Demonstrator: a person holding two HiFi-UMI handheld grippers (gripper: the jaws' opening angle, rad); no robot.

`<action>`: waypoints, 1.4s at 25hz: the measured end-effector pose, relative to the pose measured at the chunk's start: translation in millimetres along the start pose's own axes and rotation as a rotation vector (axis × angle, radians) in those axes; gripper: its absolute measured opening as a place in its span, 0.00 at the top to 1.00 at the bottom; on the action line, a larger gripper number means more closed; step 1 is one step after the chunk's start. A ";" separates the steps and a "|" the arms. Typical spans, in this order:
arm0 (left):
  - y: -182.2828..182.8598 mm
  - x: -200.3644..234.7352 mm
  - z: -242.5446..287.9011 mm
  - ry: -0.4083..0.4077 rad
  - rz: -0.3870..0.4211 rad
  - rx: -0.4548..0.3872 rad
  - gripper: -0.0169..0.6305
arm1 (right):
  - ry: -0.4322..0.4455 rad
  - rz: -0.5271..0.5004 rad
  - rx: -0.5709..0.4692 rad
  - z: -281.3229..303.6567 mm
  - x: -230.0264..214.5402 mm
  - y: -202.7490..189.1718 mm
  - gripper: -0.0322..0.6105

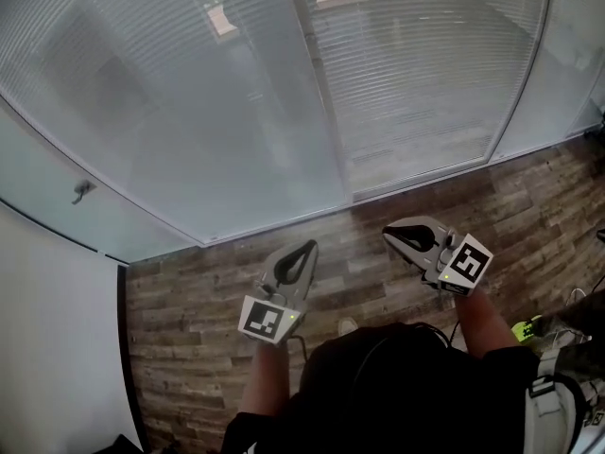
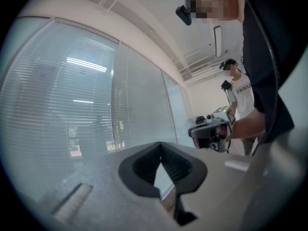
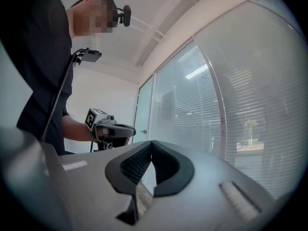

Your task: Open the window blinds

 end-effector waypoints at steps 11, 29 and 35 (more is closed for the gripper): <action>-16.9 75.8 -13.5 -0.062 -0.021 -0.022 0.97 | -0.098 -0.038 0.030 72.2 -17.4 -3.2 0.94; -40.7 116.0 -16.3 -0.123 -0.047 -0.049 0.97 | -0.177 -0.064 0.062 107.7 -19.1 -3.8 0.94; -43.7 117.2 -9.8 -0.134 -0.058 -0.036 0.97 | -0.199 -0.059 0.050 104.1 -27.4 -4.6 0.94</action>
Point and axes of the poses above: the fingertips, and each gripper's own axes: z forward along the fingers, x to its left, y out of its top, the point moved 1 cm from there along -z, backward along the fingers, and after that the axes turned 9 degrees about -y, right-handed, at the moved point
